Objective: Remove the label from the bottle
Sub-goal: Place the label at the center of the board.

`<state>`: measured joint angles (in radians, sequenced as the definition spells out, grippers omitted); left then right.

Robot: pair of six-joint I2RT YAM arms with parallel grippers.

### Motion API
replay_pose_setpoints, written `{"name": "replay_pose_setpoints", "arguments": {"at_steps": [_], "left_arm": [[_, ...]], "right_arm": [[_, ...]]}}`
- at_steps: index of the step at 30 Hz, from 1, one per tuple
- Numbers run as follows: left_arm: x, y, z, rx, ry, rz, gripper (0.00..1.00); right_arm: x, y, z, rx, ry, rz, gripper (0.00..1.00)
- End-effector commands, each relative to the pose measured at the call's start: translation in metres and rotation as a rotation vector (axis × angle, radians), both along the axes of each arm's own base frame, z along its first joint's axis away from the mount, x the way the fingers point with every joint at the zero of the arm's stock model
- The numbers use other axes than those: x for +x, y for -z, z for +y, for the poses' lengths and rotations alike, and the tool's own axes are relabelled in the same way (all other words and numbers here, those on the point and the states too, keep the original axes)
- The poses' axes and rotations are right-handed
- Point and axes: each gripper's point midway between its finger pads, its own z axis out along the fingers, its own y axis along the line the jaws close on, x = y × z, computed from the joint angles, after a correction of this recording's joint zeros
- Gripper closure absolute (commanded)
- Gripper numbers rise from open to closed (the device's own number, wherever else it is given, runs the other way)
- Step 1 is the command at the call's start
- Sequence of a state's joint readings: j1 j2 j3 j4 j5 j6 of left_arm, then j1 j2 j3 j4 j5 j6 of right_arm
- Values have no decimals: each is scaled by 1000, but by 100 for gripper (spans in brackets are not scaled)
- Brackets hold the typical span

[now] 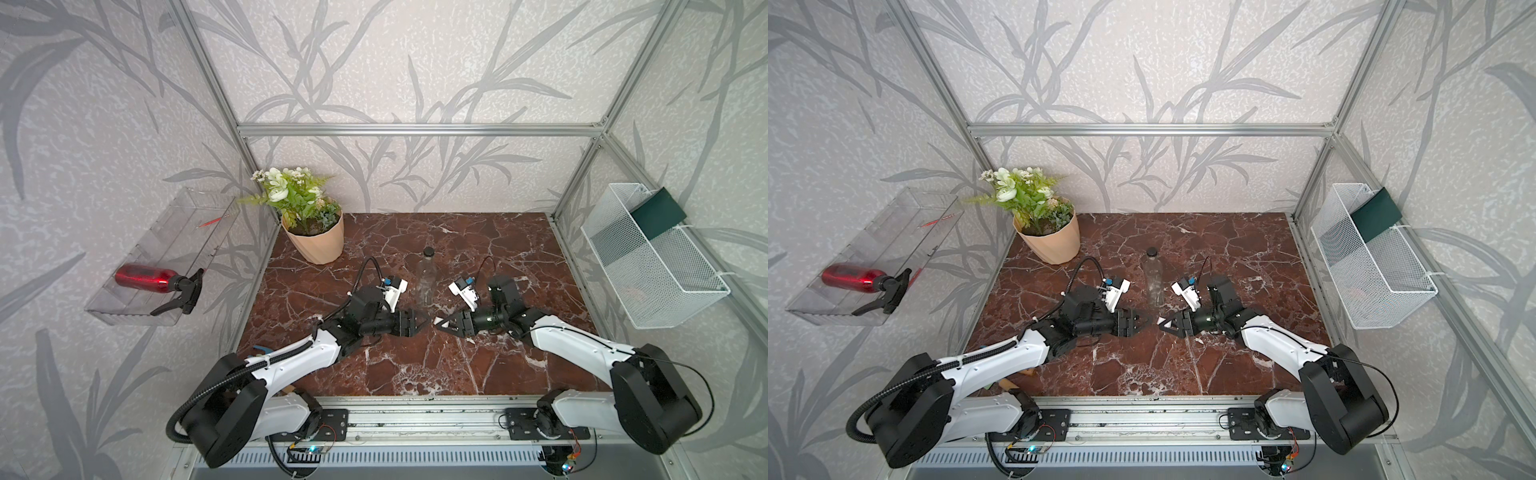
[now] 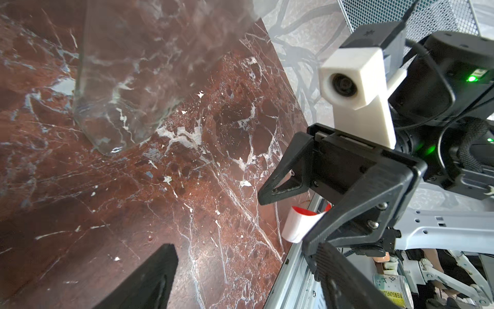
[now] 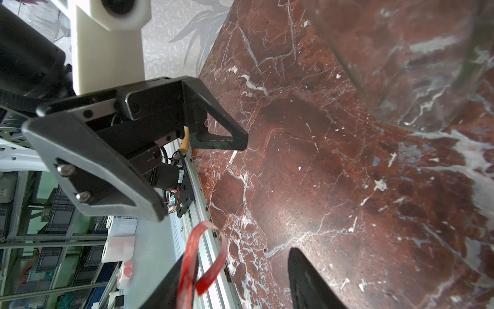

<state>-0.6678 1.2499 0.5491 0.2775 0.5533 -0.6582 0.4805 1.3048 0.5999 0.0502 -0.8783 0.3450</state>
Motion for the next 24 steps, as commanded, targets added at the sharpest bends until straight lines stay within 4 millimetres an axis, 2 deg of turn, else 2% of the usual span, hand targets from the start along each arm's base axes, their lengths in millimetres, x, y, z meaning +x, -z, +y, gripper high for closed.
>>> {"name": "replay_pose_setpoints", "arguments": {"at_steps": [1,4,11,17,24], "left_arm": [[1,-18,-12,-39,34,-40,16],[2,-13,-15,-26,38,-30,15],[2,-20,-19,-32,45,-67,16],[2,-4,-27,15,88,-8,16],[2,18,-26,94,95,58,17]], "right_arm": [[-3,-6,2,-6,-11,-28,45],[-4,-7,4,-9,-14,-34,45],[-9,-4,10,-25,-32,-36,45],[-4,-8,12,-23,-19,-53,45],[1,-14,12,-22,-3,-78,45]]}}
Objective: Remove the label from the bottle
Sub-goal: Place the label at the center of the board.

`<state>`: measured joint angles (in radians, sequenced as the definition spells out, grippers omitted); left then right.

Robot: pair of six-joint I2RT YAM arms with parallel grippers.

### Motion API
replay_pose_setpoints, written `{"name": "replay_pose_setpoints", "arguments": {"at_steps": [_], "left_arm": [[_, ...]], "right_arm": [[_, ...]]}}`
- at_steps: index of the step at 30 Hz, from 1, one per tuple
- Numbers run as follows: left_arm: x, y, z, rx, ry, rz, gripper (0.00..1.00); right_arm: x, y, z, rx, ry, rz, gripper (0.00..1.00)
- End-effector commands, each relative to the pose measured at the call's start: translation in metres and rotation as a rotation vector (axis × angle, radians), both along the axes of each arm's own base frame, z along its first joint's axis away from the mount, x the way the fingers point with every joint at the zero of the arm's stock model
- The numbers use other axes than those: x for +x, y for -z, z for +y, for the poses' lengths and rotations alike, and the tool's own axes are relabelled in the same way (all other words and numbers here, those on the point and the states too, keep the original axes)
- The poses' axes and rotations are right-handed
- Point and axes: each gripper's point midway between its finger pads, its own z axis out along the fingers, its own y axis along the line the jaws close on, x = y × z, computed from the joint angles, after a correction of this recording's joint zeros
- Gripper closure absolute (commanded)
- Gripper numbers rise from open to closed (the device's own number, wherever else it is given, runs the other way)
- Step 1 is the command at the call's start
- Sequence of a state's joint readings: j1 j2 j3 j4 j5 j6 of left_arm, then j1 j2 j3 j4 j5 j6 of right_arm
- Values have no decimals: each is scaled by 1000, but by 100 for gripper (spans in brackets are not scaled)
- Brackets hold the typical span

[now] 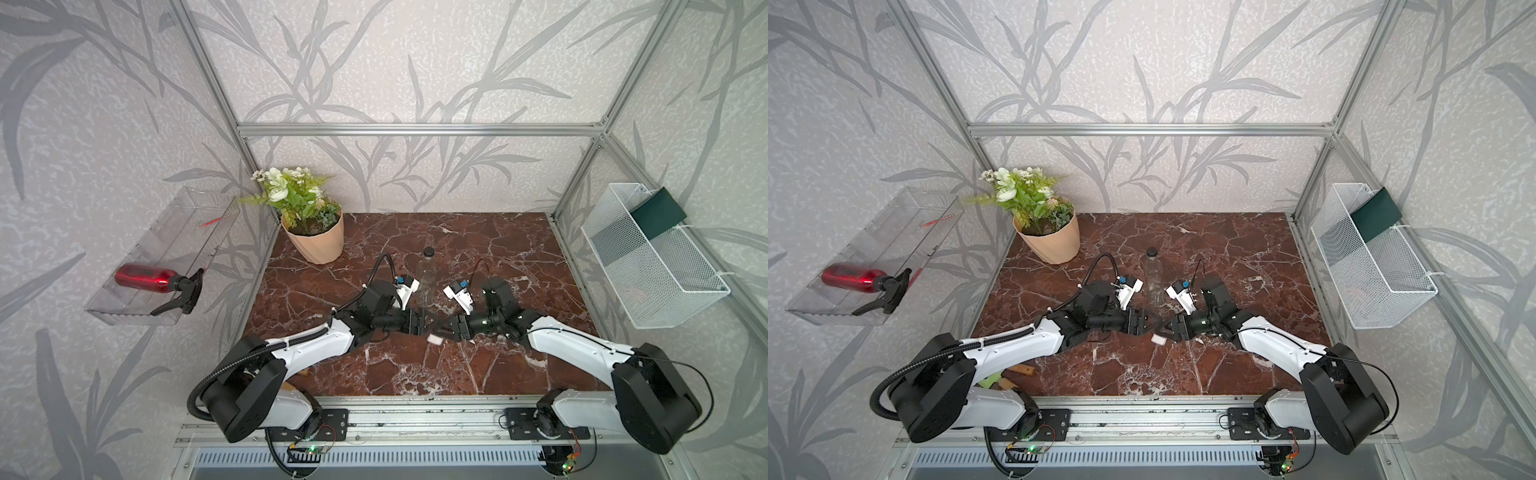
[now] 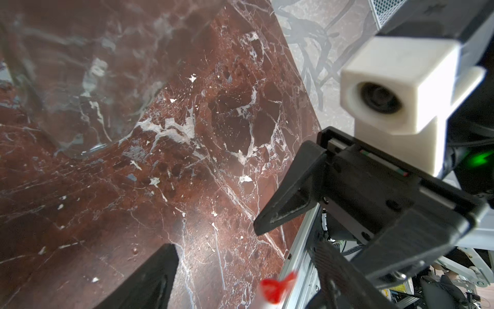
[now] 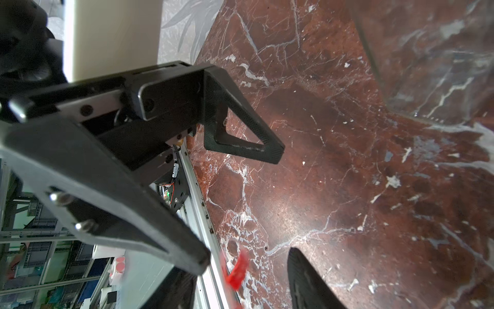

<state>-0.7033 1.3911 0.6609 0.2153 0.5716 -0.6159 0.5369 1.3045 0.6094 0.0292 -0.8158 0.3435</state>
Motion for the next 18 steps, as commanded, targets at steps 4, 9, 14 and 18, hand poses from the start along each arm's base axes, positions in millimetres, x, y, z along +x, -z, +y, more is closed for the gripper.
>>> {"name": "replay_pose_setpoints", "arguments": {"at_steps": [4,9,14,18], "left_arm": [[-2,13,1,73,17,39,19],[3,16,11,117,-36,13,20],[16,8,25,149,-122,-53,19],[28,7,49,230,-247,-87,19]], "right_arm": [[15,-18,-2,16,35,-68,45],[21,-17,-9,12,54,-71,45],[16,-4,-15,-42,47,-44,45],[23,11,-26,-136,108,-37,48]]}}
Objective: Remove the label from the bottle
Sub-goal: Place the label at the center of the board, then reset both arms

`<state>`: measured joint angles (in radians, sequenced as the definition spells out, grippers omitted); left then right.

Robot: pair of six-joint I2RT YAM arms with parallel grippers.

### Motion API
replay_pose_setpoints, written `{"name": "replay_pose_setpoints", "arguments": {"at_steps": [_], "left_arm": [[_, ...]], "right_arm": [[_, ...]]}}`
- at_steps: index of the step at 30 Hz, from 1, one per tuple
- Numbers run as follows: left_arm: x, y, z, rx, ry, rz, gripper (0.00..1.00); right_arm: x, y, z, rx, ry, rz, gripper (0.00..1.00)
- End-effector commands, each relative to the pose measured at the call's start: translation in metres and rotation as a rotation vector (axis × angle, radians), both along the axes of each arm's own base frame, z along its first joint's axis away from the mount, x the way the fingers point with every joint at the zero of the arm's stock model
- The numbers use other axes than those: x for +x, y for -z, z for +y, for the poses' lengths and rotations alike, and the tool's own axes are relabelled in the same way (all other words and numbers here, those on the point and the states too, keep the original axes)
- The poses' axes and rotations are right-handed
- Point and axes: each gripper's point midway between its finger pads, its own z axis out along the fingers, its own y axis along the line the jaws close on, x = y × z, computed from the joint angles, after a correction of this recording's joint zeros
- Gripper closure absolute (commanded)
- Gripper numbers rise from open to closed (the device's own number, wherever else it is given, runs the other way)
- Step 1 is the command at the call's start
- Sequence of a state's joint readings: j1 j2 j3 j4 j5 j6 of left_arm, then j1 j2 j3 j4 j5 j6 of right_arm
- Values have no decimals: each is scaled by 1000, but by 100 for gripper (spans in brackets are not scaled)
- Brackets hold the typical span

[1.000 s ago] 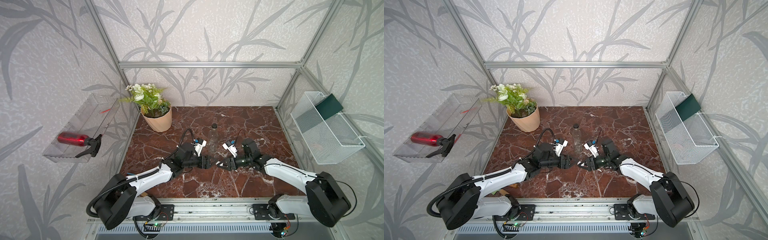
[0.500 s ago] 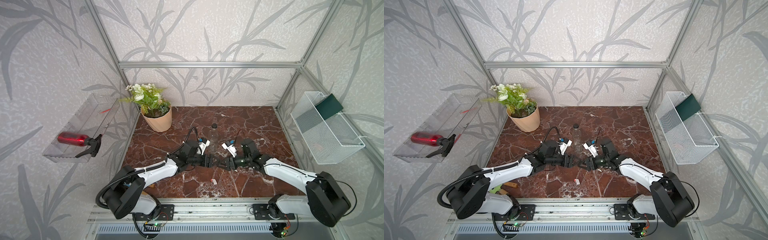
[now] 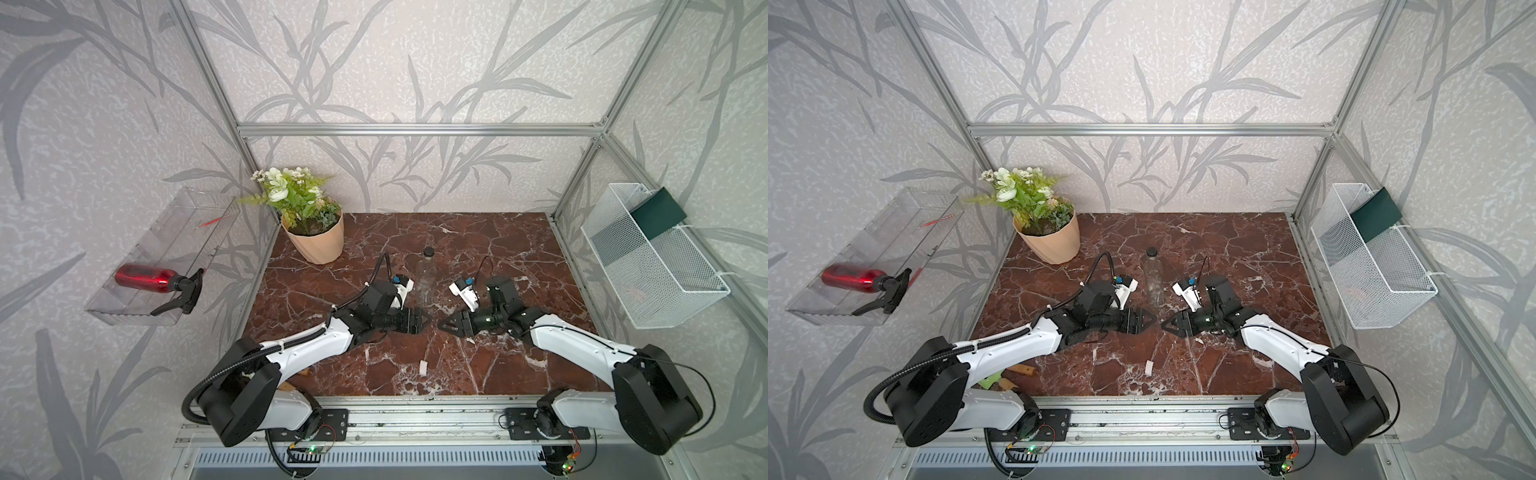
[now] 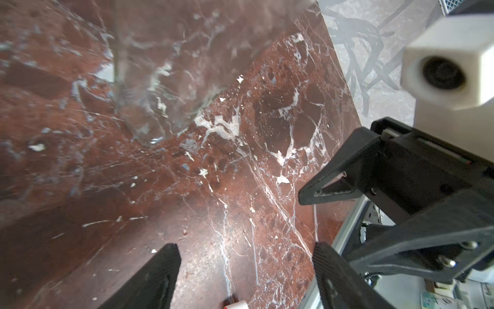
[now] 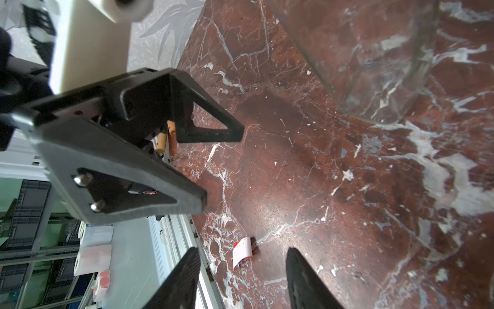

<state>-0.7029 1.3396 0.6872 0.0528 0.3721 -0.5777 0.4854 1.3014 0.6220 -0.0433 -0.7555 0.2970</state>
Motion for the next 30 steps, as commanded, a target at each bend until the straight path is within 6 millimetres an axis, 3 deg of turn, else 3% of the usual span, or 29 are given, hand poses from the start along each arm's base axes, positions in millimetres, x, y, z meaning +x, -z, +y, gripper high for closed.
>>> {"name": "replay_pose_setpoints", "arguments": {"at_steps": [1,6,9,12,14,22,30], "left_arm": [[15,-4,29,91,-142,-67,18],[33,-24,67,177,-315,-189,16],[43,-37,88,248,-390,-257,13],[54,-49,111,315,-471,-309,10],[61,-56,126,349,-518,-345,5],[90,-68,179,462,-630,-352,1],[106,-51,232,648,-739,-316,1]], "right_arm": [[11,5,-12,-103,59,-27,49],[33,10,-37,-265,178,-111,44],[46,0,-49,-323,238,-195,35],[63,-15,-64,-366,329,-300,23],[74,-25,-74,-394,390,-365,0],[109,-25,-108,-514,515,-343,1],[145,-26,-148,-581,653,-442,1]]}}
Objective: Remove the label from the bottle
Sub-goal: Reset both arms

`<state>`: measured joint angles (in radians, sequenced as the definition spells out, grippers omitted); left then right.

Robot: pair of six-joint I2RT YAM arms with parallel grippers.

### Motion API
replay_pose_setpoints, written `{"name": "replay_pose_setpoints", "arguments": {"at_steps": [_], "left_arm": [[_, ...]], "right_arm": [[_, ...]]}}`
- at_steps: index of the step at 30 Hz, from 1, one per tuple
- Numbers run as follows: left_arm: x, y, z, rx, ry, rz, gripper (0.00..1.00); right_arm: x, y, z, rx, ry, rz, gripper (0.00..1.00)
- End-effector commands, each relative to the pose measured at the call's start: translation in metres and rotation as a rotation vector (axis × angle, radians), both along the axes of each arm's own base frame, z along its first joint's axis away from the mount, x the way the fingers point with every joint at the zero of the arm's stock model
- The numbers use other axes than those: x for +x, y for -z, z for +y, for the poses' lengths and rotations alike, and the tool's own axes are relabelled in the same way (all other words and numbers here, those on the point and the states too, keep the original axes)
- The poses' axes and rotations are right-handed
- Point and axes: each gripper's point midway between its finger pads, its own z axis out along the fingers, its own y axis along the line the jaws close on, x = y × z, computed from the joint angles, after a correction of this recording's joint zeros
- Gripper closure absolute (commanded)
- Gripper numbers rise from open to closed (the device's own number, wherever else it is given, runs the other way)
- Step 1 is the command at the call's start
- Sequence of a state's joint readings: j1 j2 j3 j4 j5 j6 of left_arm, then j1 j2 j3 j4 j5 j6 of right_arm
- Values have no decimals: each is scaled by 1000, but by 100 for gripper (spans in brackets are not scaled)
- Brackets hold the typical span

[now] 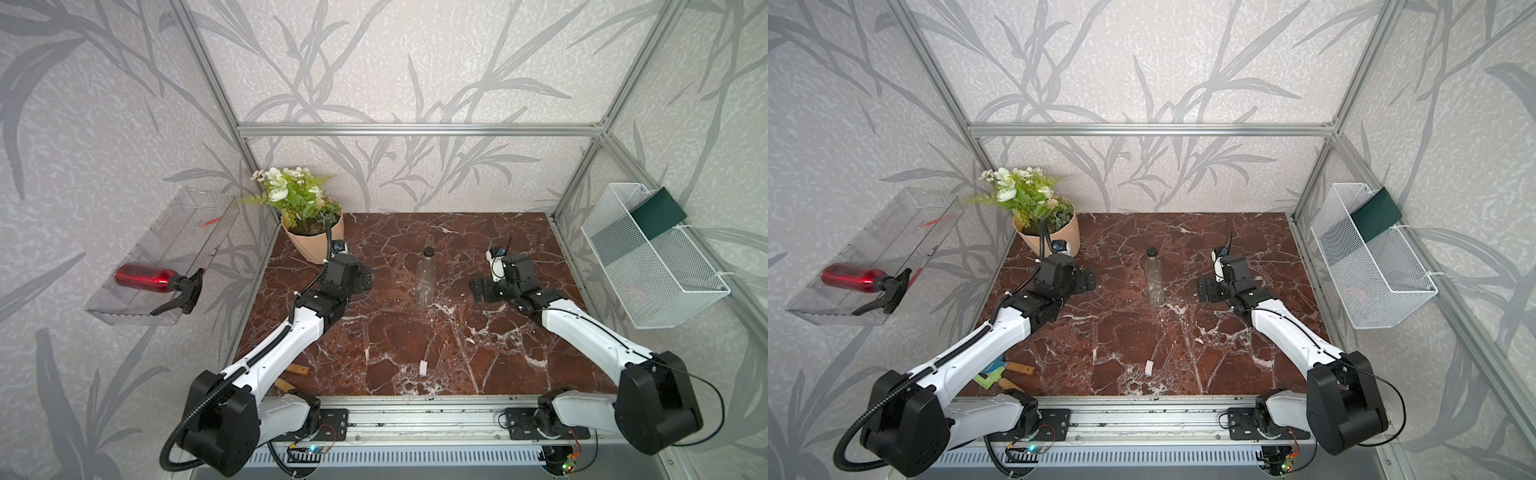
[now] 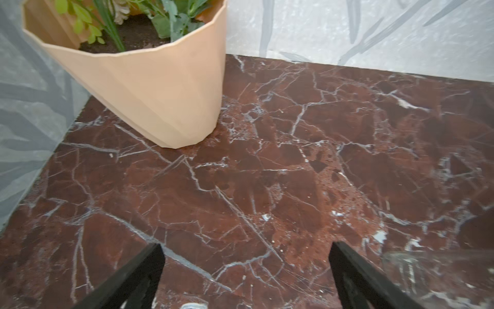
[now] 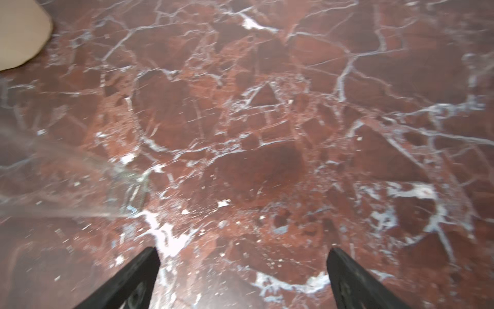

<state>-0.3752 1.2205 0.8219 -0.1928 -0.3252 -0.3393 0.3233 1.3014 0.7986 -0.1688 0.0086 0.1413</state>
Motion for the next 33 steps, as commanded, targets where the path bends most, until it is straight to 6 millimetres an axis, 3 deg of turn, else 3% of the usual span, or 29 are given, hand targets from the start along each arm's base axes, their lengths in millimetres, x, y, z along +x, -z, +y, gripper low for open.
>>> {"name": "replay_pose_setpoints", "arguments": {"at_steps": [1,9,15,18,24,30,33], "left_arm": [[1,8,26,96,-64,30,0],[9,23,59,122,-162,26,1],[15,26,69,119,-166,-11,1],[17,27,74,147,-166,-8,1],[20,27,90,195,-188,-43,1],[14,28,113,228,-240,-91,1],[11,33,121,230,-255,-98,1]], "right_arm": [[20,-10,-16,-45,44,-121,1],[48,-15,-59,-77,151,-313,1],[50,10,-104,-117,265,-282,0],[50,18,-117,-94,299,-290,1],[53,35,-115,-50,267,-344,1],[47,32,-91,-13,118,-418,1],[41,39,-91,-8,130,-487,1]]}}
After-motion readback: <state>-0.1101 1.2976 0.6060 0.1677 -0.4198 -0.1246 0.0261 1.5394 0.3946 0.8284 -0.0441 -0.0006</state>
